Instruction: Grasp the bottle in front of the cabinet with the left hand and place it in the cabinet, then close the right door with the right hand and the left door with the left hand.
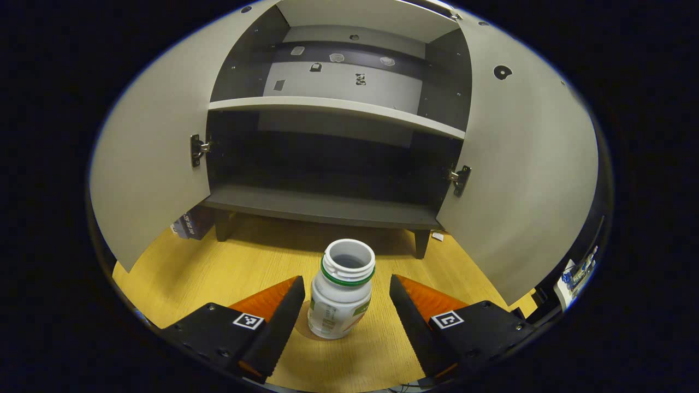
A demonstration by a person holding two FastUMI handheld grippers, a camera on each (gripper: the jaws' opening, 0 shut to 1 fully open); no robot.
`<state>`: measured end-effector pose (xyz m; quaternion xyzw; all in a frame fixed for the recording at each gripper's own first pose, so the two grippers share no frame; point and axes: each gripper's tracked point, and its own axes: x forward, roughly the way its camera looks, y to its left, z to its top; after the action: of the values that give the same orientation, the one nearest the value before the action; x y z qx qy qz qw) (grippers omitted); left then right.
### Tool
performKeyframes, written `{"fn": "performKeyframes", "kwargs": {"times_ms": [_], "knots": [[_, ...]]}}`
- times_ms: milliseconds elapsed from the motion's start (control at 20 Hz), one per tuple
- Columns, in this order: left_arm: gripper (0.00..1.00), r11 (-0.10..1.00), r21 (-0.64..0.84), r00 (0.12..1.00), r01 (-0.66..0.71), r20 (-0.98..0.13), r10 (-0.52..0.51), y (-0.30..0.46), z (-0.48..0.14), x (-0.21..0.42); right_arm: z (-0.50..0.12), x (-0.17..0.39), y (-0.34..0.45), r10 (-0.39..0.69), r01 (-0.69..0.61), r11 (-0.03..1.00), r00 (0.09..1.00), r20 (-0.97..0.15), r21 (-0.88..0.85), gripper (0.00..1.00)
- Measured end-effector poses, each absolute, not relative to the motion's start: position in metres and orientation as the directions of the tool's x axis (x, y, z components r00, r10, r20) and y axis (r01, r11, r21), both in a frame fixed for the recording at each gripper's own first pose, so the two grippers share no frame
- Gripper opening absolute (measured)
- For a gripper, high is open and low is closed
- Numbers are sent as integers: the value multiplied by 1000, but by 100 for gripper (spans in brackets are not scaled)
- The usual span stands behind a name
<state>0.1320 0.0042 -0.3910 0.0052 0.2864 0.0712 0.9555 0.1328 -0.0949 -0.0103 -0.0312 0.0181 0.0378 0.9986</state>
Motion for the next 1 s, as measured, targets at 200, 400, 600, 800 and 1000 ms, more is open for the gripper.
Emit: {"fn": "performKeyframes", "kwargs": {"times_ms": [200, 400, 600, 800, 1000], "knots": [[96, 990, 59, 803, -126, -580, 137, 7, -413, 135, -14, 132, -95, 83, -86, 994, 995, -47, -69, 98], [73, 990, 76, 798, -119, -585, 141, 12, -413, 134, -17, 131, -94, 96, -99, 994, 994, -54, -55, 98], [71, 996, 1, 800, -90, -596, 73, 0, -384, 133, -20, 127, -97, 92, -94, 995, 994, -58, -31, 98], [71, 996, -44, 810, -74, -585, 34, -5, -318, 143, -18, 122, -104, 84, -85, 996, 995, -49, -24, 98], [71, 996, -73, 855, -44, -519, 0, -8, -234, 162, -15, 116, -112, 73, -73, 997, 997, -34, -3, 98]]}}
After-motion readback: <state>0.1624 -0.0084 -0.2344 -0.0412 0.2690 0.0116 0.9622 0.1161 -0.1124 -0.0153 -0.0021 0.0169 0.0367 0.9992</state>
